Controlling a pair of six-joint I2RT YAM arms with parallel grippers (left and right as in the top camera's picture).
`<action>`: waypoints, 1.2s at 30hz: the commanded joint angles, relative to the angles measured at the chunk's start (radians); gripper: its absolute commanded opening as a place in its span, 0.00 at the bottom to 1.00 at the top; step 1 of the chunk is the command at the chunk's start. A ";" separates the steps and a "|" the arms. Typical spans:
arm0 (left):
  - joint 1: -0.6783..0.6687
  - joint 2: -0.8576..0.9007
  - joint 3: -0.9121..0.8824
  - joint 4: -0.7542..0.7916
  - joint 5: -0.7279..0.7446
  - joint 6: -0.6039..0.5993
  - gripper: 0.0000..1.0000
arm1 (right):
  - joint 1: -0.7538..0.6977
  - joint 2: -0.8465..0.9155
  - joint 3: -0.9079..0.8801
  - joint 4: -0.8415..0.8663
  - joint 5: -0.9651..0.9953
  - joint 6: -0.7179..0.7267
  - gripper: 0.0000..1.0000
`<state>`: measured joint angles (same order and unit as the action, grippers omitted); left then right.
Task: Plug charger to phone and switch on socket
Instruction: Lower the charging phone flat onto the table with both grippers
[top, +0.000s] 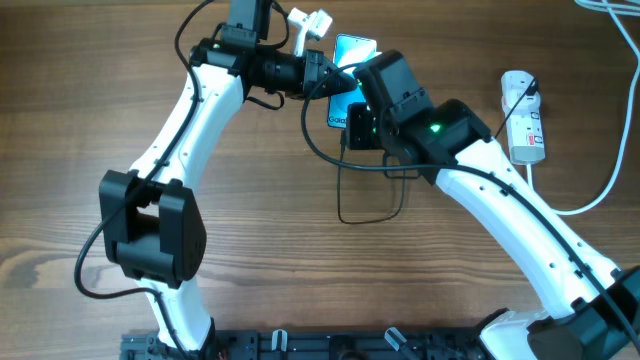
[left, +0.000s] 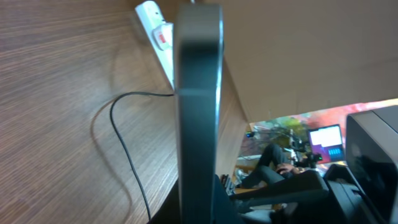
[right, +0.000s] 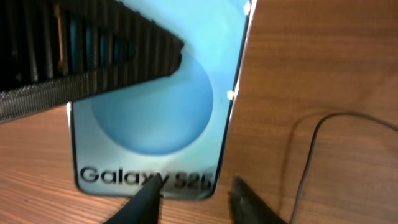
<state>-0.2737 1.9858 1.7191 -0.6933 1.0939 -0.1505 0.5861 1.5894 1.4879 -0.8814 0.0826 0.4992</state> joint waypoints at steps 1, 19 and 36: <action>0.008 -0.026 0.001 -0.008 -0.065 0.012 0.04 | 0.001 -0.024 0.021 -0.022 -0.040 -0.002 0.57; -0.004 0.147 -0.001 -0.216 -0.381 -0.040 0.04 | 0.002 -0.062 0.019 -0.232 -0.078 0.106 1.00; -0.006 0.289 -0.001 -0.198 -0.478 -0.092 0.04 | 0.002 -0.060 0.010 -0.246 -0.134 0.104 1.00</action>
<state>-0.2741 2.2532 1.7138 -0.8932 0.6098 -0.2310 0.5861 1.5444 1.4883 -1.1294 -0.0307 0.5907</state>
